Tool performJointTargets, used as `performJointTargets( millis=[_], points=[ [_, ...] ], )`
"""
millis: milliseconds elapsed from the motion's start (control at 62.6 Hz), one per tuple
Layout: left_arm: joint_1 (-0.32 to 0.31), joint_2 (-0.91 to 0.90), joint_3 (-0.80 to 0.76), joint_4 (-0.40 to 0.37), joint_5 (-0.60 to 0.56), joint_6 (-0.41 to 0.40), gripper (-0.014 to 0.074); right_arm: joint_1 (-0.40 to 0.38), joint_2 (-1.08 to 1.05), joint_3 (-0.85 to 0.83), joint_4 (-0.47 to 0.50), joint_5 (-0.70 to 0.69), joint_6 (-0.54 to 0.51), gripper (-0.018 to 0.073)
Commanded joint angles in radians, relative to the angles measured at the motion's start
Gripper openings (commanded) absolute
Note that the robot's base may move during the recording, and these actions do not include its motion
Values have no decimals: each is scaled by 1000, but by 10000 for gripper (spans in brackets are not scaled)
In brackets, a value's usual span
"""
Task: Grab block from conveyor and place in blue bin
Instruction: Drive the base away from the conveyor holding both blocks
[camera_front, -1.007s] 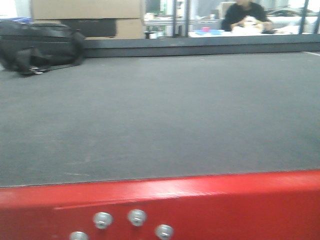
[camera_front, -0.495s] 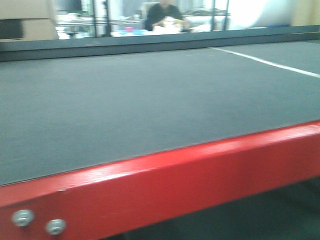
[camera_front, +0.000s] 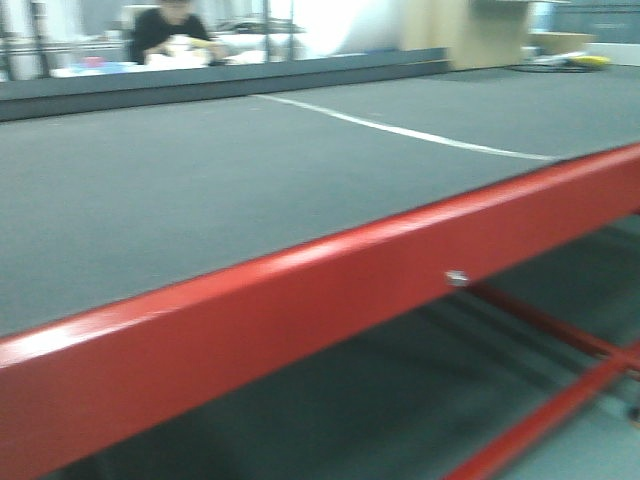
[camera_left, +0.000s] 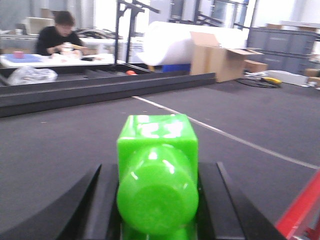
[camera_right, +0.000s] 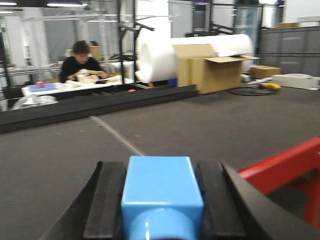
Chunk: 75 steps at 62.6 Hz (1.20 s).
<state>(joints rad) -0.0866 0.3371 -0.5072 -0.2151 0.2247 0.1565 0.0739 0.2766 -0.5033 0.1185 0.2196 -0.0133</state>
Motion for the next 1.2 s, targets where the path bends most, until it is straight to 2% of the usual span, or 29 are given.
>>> performJointTargets(
  millis=[0,1183],
  points=[
    [-5,-3,-7,-6,-19,-7,-111,-1,-3,3,-7,-18,-4,-162],
    [-5,-3,-7,-6,-19,-7,-111,-1,-3,3,-7,-18,-4,-162]
  ],
)
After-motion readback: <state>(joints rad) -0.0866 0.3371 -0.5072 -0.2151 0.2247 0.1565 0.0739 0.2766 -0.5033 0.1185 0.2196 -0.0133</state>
